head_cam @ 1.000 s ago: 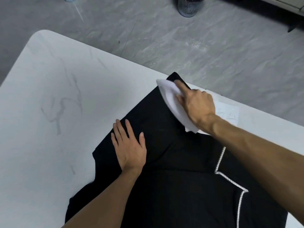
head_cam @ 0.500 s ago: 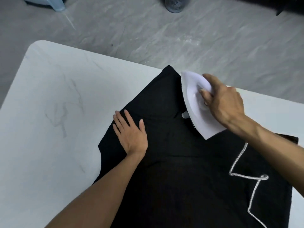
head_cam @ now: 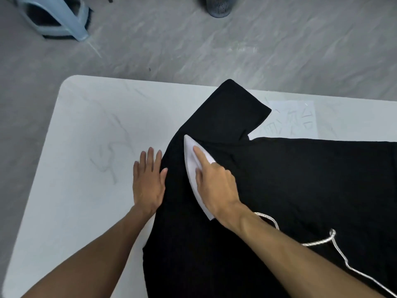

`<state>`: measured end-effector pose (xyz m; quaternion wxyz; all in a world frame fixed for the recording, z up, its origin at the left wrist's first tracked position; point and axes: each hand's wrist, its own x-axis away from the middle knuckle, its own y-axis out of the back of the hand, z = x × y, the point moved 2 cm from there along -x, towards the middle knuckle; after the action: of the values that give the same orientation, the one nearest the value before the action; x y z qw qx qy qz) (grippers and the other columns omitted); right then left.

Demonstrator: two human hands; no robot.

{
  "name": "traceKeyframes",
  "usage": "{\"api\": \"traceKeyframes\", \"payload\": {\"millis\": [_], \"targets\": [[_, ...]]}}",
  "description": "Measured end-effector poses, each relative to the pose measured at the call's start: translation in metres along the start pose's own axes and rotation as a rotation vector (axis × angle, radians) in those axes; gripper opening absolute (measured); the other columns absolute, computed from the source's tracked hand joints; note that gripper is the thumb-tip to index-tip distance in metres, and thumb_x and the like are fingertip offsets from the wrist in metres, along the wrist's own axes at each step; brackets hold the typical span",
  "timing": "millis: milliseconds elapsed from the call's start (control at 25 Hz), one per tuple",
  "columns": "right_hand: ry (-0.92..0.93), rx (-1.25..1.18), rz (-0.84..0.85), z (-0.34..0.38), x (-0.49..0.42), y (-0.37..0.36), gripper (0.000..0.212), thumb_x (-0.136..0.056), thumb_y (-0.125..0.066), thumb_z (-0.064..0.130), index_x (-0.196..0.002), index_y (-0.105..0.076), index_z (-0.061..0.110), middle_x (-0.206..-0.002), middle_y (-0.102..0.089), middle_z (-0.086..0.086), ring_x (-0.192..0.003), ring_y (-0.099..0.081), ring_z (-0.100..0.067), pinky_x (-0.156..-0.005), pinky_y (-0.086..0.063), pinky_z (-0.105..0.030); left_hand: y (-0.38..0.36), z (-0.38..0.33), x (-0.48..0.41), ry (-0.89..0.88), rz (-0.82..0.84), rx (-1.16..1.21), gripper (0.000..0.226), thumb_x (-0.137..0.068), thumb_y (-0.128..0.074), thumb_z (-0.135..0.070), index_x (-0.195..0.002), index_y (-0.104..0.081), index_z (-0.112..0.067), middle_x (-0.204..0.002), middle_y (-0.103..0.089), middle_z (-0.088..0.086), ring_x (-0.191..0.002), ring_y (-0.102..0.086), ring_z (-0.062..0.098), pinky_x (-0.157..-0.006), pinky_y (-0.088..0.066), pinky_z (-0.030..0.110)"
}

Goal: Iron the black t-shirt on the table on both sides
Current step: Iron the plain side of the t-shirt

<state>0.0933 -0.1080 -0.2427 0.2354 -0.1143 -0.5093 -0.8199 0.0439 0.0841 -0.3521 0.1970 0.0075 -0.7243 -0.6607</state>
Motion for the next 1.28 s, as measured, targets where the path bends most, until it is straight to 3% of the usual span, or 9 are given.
{"api": "traceKeyframes", "payload": {"millis": [120, 240, 360, 480, 600, 880, 1160, 1280], "targets": [[0.036, 0.137, 0.071, 0.028, 0.001, -0.038, 0.062, -0.102, -0.038, 0.021, -0.151, -0.005, 0.04, -0.083, -0.049, -0.006, -0.065, -0.048, -0.023, -0.062, -0.033, -0.034, -0.012, 0.015, 0.008, 0.014, -0.023, 0.021, 0.051, -0.106, -0.019, -0.038, -0.157, -0.013, -0.029, -0.165, -0.011, 0.008, -0.152, -0.007, 0.03, -0.122, -0.012, 0.047], [-0.013, 0.216, 0.031, 0.025, -0.001, -0.043, 0.067, -0.1, -0.038, 0.014, -0.151, -0.004, 0.04, -0.081, -0.046, -0.005, -0.06, -0.046, -0.023, -0.058, -0.033, -0.034, -0.013, 0.014, 0.007, 0.053, -0.039, 0.025, 0.051, -0.106, -0.015, -0.038, -0.157, -0.008, -0.031, -0.165, -0.006, 0.005, -0.152, -0.004, 0.029, -0.122, -0.009, 0.047], [-0.142, 0.157, -0.034, 0.005, 0.001, -0.027, 0.066, -0.101, -0.038, 0.016, -0.151, -0.004, 0.041, -0.085, -0.056, -0.005, -0.063, -0.051, -0.024, -0.06, -0.037, -0.034, -0.011, 0.013, 0.007, 0.057, 0.002, 0.015, 0.051, -0.105, -0.009, -0.039, -0.156, -0.001, -0.033, -0.165, 0.0, 0.005, -0.152, 0.001, 0.028, -0.123, -0.007, 0.047], [-0.185, 0.04, -0.046, 0.006, 0.009, -0.018, 0.059, -0.103, -0.035, 0.025, -0.152, -0.005, 0.041, -0.079, -0.053, -0.005, -0.065, -0.05, -0.026, -0.066, -0.041, -0.036, -0.008, 0.015, 0.005, 0.057, 0.048, 0.026, 0.052, -0.104, -0.006, -0.041, -0.155, 0.006, -0.034, -0.165, 0.007, 0.004, -0.152, 0.007, 0.028, -0.123, -0.004, 0.047], [-0.106, 0.029, 0.008, 0.04, 0.009, -0.035, 0.063, -0.102, -0.036, 0.022, -0.151, -0.002, 0.042, -0.083, -0.046, -0.003, -0.073, -0.055, -0.029, -0.065, -0.036, -0.035, -0.01, 0.015, 0.006, 0.04, 0.03, 0.077, 0.052, -0.105, -0.009, -0.039, -0.156, -0.002, -0.033, -0.165, 0.005, 0.004, -0.152, 0.006, 0.027, -0.123, -0.004, 0.048], [-0.137, 0.145, 0.025, 0.05, 0.005, -0.057, 0.073, -0.099, -0.038, 0.01, -0.151, 0.003, 0.041, -0.087, -0.043, -0.006, -0.065, -0.043, -0.024, -0.062, -0.034, -0.034, -0.013, 0.016, 0.005, 0.037, -0.014, 0.084, 0.053, -0.104, -0.009, -0.038, -0.157, -0.008, -0.033, -0.166, -0.001, 0.004, -0.152, 0.001, 0.027, -0.122, -0.006, 0.048], [-0.345, 0.095, -0.154, -0.027, 0.015, -0.023, 0.068, -0.101, -0.039, 0.015, -0.15, -0.003, 0.044, -0.084, -0.056, -0.004, -0.06, -0.047, -0.023, -0.062, -0.036, -0.034, -0.008, 0.013, 0.005, 0.044, 0.049, 0.002, 0.056, -0.101, -0.003, -0.04, -0.156, -0.002, -0.032, -0.166, 0.001, 0.006, -0.152, 0.002, 0.029, -0.122, -0.005, 0.048], [-0.345, 0.015, -0.184, -0.038, 0.018, -0.016, 0.064, -0.101, -0.039, 0.02, -0.151, -0.007, 0.041, -0.073, -0.053, -0.003, -0.058, -0.05, -0.023, -0.06, -0.04, -0.035, 0.004, 0.003, 0.006, 0.05, -0.023, 0.023, 0.054, -0.104, -0.025, -0.028, -0.157, -0.014, -0.025, -0.164, -0.01, 0.011, -0.152, -0.008, 0.031, -0.122, -0.015, 0.049]]}}
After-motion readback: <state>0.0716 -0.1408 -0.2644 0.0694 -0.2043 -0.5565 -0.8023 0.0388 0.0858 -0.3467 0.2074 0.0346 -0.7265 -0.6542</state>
